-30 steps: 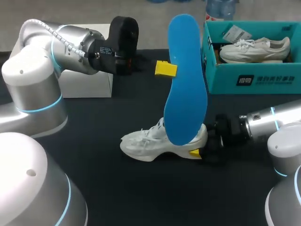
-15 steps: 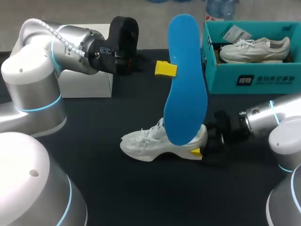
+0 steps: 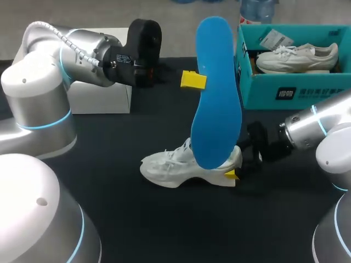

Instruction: Take the shoe out of the shoebox, open the shoe tongue, remove and reinsert the insole, then place the shoe into the shoebox

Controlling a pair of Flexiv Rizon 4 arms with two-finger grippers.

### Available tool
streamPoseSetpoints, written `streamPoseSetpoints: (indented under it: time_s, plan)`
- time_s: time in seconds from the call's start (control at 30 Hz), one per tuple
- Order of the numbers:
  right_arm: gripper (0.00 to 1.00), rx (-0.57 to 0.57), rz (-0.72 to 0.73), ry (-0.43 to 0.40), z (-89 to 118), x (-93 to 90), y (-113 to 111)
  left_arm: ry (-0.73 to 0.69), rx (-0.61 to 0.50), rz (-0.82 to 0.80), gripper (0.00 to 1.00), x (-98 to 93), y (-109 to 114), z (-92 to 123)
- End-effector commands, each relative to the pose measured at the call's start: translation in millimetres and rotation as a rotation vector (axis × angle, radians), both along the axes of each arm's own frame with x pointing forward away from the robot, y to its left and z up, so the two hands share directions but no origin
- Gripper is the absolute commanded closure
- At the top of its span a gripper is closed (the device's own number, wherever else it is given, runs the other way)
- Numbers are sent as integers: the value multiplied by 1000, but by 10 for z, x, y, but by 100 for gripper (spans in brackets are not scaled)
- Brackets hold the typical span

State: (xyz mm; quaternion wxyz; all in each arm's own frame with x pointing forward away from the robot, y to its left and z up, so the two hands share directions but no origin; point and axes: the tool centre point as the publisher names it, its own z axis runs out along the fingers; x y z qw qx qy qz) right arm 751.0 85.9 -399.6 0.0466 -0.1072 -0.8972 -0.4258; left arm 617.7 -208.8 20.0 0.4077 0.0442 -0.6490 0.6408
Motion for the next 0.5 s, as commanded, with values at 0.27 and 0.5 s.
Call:
streamPoseSetpoints:
  time_s: [0.27, 0.5]
  plan:
    - [0, -224, 114, 7, 168, 77, 34, 0, -1, 1, 100, -5, -4, -5]
    - [0, -332, 152, 46, 231, 90, -8, 0, -1, 1, 100, -5, -4, -5]
